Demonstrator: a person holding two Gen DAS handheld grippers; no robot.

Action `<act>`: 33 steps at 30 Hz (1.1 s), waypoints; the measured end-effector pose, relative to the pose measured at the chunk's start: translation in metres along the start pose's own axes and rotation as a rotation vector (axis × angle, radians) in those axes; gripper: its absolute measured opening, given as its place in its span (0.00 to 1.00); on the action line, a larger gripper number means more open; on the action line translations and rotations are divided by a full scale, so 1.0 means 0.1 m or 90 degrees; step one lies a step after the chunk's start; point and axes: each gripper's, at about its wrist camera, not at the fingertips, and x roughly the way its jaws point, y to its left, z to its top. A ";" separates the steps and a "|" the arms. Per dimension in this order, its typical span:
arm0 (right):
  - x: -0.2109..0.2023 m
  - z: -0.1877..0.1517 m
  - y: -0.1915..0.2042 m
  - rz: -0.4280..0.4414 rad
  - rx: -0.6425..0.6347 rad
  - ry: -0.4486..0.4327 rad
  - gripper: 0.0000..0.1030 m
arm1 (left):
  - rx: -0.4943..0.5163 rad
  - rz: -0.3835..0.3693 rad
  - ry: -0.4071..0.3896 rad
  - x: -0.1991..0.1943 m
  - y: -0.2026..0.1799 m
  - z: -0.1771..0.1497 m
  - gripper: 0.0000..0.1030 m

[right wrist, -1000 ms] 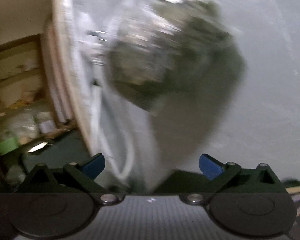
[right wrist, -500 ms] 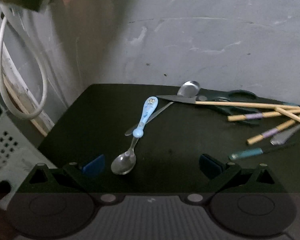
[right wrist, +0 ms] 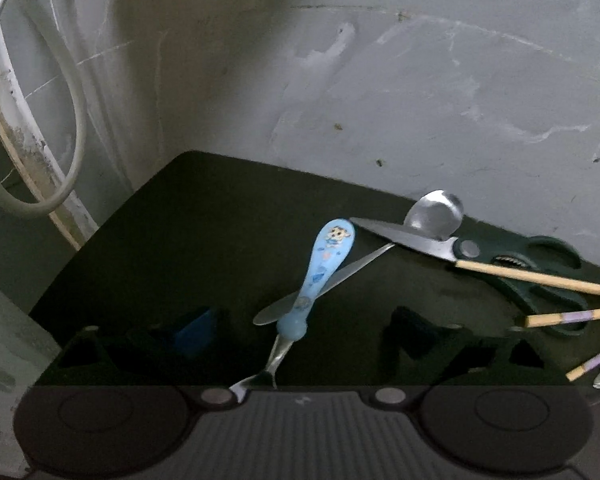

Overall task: Organize utensils
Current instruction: 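Grasp the blue-handled child spoon from the table with the right tool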

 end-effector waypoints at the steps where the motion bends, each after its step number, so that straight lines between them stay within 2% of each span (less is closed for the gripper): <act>1: 0.01 0.00 0.00 0.000 0.004 -0.004 0.89 | 0.000 0.001 0.000 0.00 0.00 0.00 0.80; 5: -0.01 -0.01 0.03 0.004 0.016 -0.017 0.84 | -0.001 0.003 0.001 0.00 -0.01 0.01 0.80; 8: 0.01 0.00 0.08 -0.001 0.002 -0.024 0.73 | 0.000 0.002 0.001 0.00 -0.01 0.01 0.80; 9: 0.01 0.01 0.09 -0.002 0.000 -0.026 0.66 | 0.000 0.002 0.001 0.00 -0.01 0.01 0.80; 10: 0.01 0.02 0.10 -0.005 0.000 -0.029 0.56 | 0.000 0.003 0.001 0.00 -0.01 0.01 0.80; 12: 0.01 0.03 0.10 -0.012 0.004 -0.033 0.44 | -0.001 0.002 0.000 0.00 -0.01 0.01 0.80; 14: 0.01 0.04 0.09 -0.018 0.014 -0.033 0.37 | -0.001 0.002 0.000 0.00 -0.01 0.01 0.80; 16: 0.00 0.04 0.05 -0.017 0.030 -0.032 0.22 | -0.002 0.002 0.000 0.01 -0.01 0.01 0.80; 21: -0.07 -0.02 -0.06 -0.002 0.079 -0.022 0.11 | -0.002 0.002 -0.002 0.00 0.00 0.00 0.80; 29: -0.30 -0.28 -0.11 0.020 0.108 -0.009 0.10 | -0.001 0.003 -0.008 0.00 0.00 -0.03 0.80; 33: -0.41 -0.43 -0.21 0.055 0.171 -0.007 0.09 | 0.000 0.003 -0.010 0.01 0.00 -0.04 0.80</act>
